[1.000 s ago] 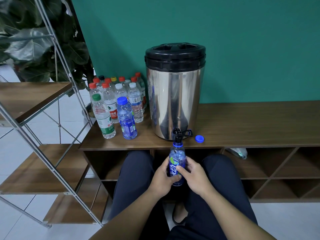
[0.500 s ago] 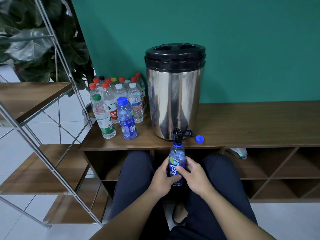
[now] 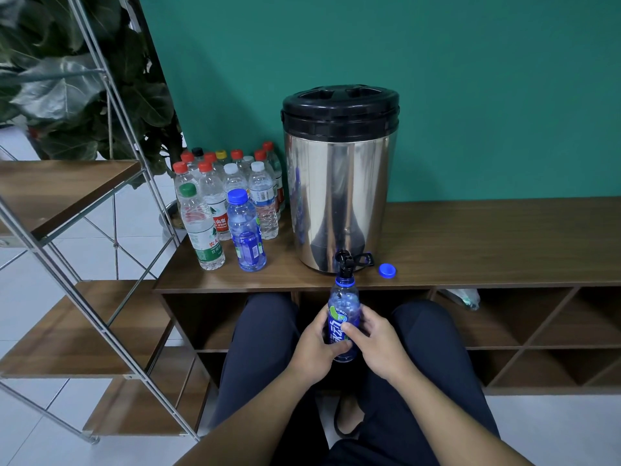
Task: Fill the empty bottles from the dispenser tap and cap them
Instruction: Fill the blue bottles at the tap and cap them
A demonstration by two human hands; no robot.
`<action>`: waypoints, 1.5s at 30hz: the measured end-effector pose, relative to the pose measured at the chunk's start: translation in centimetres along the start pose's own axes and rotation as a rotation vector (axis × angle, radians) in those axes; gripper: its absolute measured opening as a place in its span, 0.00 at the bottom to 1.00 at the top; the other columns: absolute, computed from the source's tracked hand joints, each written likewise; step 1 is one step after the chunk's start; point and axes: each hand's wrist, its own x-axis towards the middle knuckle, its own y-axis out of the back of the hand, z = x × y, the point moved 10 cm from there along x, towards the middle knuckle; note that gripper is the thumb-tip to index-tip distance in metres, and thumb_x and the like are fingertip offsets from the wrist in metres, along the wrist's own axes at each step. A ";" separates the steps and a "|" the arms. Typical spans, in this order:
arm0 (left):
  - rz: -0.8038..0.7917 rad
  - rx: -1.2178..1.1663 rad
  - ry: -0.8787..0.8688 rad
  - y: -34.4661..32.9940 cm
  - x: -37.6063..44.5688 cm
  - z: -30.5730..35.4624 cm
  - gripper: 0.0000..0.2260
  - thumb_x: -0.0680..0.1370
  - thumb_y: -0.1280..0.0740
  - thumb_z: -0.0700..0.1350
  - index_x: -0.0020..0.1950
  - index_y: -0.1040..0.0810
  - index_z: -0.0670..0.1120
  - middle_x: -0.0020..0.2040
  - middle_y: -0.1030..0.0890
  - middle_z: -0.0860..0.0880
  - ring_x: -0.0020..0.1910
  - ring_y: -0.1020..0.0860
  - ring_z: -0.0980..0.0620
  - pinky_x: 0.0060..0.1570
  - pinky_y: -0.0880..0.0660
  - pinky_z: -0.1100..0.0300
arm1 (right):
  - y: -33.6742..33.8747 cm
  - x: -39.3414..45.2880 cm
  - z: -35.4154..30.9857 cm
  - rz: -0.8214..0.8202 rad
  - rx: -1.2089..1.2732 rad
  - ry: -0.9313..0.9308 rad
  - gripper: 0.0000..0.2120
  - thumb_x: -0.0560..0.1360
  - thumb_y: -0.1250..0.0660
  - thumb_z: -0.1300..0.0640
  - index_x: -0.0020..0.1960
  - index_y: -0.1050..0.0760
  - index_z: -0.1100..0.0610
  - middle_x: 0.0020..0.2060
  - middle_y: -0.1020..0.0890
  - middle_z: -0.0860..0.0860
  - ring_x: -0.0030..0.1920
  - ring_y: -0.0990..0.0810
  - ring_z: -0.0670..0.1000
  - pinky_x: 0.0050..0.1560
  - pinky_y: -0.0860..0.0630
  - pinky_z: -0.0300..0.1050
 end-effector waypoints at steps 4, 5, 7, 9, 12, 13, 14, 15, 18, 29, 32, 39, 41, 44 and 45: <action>0.000 0.001 0.003 0.0 0.0 -0.1 0.35 0.79 0.24 0.30 0.82 0.27 0.52 0.68 0.14 0.52 0.68 0.16 0.52 0.73 0.21 0.50 | 0.0 0.0 0.1 -0.001 -0.004 -0.006 0.17 0.84 0.26 0.62 0.71 0.18 0.49 0.61 0.11 0.48 0.63 0.12 0.50 0.70 0.18 0.60; 0.001 0.002 0.004 0.0 0.0 -0.1 0.35 0.79 0.24 0.31 0.81 0.27 0.53 0.68 0.14 0.52 0.68 0.16 0.52 0.74 0.21 0.49 | 0.0 0.0 0.1 0.000 -0.005 -0.005 0.17 0.84 0.26 0.62 0.71 0.18 0.49 0.61 0.11 0.48 0.63 0.12 0.50 0.70 0.18 0.60; 0.000 -0.002 0.005 -0.1 0.0 -0.2 0.35 0.79 0.24 0.31 0.82 0.27 0.53 0.68 0.14 0.52 0.68 0.16 0.52 0.74 0.21 0.49 | 0.0 0.0 0.1 -0.001 -0.006 -0.003 0.18 0.84 0.26 0.62 0.71 0.18 0.49 0.61 0.11 0.48 0.63 0.12 0.50 0.71 0.18 0.60; -0.001 -0.010 0.008 -0.1 -0.1 -0.2 0.35 0.79 0.24 0.31 0.82 0.27 0.54 0.68 0.14 0.52 0.68 0.16 0.52 0.73 0.21 0.49 | 0.0 0.0 0.0 -0.004 -0.008 0.000 0.17 0.84 0.26 0.61 0.71 0.18 0.48 0.61 0.11 0.48 0.63 0.12 0.51 0.70 0.18 0.60; -0.001 -0.012 0.003 -0.1 -0.1 -0.1 0.35 0.79 0.24 0.31 0.81 0.27 0.54 0.68 0.14 0.52 0.68 0.16 0.52 0.73 0.21 0.49 | 0.0 -0.1 0.0 -0.001 -0.012 -0.002 0.17 0.84 0.26 0.62 0.71 0.18 0.48 0.61 0.11 0.48 0.63 0.12 0.50 0.70 0.18 0.60; 0.001 -0.011 0.002 -0.1 -0.1 -0.1 0.35 0.79 0.24 0.31 0.81 0.27 0.54 0.68 0.14 0.52 0.68 0.16 0.52 0.73 0.21 0.49 | 0.0 -0.1 0.0 0.001 -0.013 -0.002 0.17 0.84 0.26 0.62 0.70 0.18 0.49 0.61 0.10 0.48 0.63 0.12 0.50 0.70 0.18 0.60; 0.002 -0.010 0.002 -0.1 -0.1 -0.1 0.35 0.79 0.24 0.31 0.81 0.27 0.54 0.68 0.14 0.52 0.68 0.16 0.51 0.73 0.21 0.49 | 0.0 -0.1 0.0 0.001 -0.013 -0.002 0.17 0.84 0.26 0.61 0.71 0.18 0.49 0.61 0.10 0.48 0.63 0.12 0.50 0.70 0.18 0.60; 0.003 -0.009 0.001 -0.1 0.0 -0.2 0.35 0.78 0.24 0.31 0.81 0.27 0.54 0.68 0.14 0.52 0.69 0.16 0.51 0.74 0.21 0.48 | 0.0 -0.1 0.0 0.000 -0.012 -0.002 0.17 0.84 0.26 0.61 0.71 0.18 0.48 0.61 0.11 0.48 0.63 0.12 0.51 0.70 0.18 0.61; 0.003 -0.009 0.006 0.0 0.1 -0.4 0.35 0.78 0.24 0.31 0.81 0.27 0.54 0.68 0.14 0.51 0.69 0.16 0.50 0.74 0.22 0.47 | 0.0 -0.1 0.0 -0.002 -0.010 -0.003 0.17 0.84 0.26 0.61 0.71 0.18 0.48 0.61 0.11 0.48 0.63 0.12 0.50 0.70 0.18 0.60; -0.002 -0.006 -0.005 -0.1 0.1 -0.3 0.35 0.79 0.24 0.31 0.81 0.27 0.54 0.68 0.14 0.52 0.68 0.16 0.52 0.72 0.21 0.53 | 0.0 -0.1 -0.3 -0.002 -0.013 0.011 0.17 0.84 0.26 0.61 0.71 0.18 0.48 0.61 0.11 0.48 0.63 0.12 0.50 0.71 0.19 0.61; -0.005 0.002 -0.006 -0.1 0.1 -0.2 0.35 0.79 0.24 0.31 0.82 0.27 0.54 0.68 0.14 0.52 0.68 0.16 0.52 0.72 0.21 0.53 | 0.0 -0.1 -0.2 -0.001 -0.013 0.013 0.17 0.84 0.26 0.61 0.70 0.18 0.47 0.61 0.11 0.48 0.63 0.12 0.51 0.71 0.19 0.62; -0.001 0.014 -0.002 0.0 0.2 -0.4 0.35 0.78 0.24 0.30 0.81 0.27 0.52 0.68 0.14 0.52 0.69 0.16 0.52 0.74 0.22 0.50 | 0.0 -0.1 -0.1 -0.009 -0.016 0.010 0.17 0.84 0.26 0.60 0.70 0.18 0.46 0.61 0.11 0.47 0.63 0.12 0.50 0.71 0.19 0.62; -0.004 0.011 0.003 -0.1 0.1 -0.4 0.35 0.78 0.24 0.30 0.82 0.27 0.53 0.68 0.14 0.52 0.69 0.16 0.52 0.74 0.22 0.50 | 0.0 0.0 -0.1 -0.008 -0.013 0.012 0.17 0.84 0.26 0.60 0.70 0.18 0.47 0.61 0.10 0.47 0.63 0.12 0.50 0.71 0.19 0.62; -0.008 0.011 0.001 -0.1 0.0 -0.3 0.36 0.79 0.24 0.31 0.82 0.28 0.54 0.68 0.14 0.52 0.69 0.16 0.52 0.74 0.22 0.49 | 0.0 0.0 -0.1 -0.009 -0.006 0.013 0.17 0.83 0.26 0.60 0.70 0.17 0.47 0.61 0.10 0.48 0.63 0.12 0.51 0.71 0.19 0.63; -0.008 0.011 0.001 -0.1 0.0 -0.3 0.36 0.79 0.24 0.31 0.82 0.28 0.54 0.68 0.14 0.52 0.69 0.16 0.52 0.74 0.22 0.49 | 0.0 0.0 -0.1 -0.010 -0.004 0.011 0.17 0.83 0.26 0.60 0.70 0.18 0.47 0.61 0.10 0.48 0.63 0.12 0.51 0.71 0.19 0.63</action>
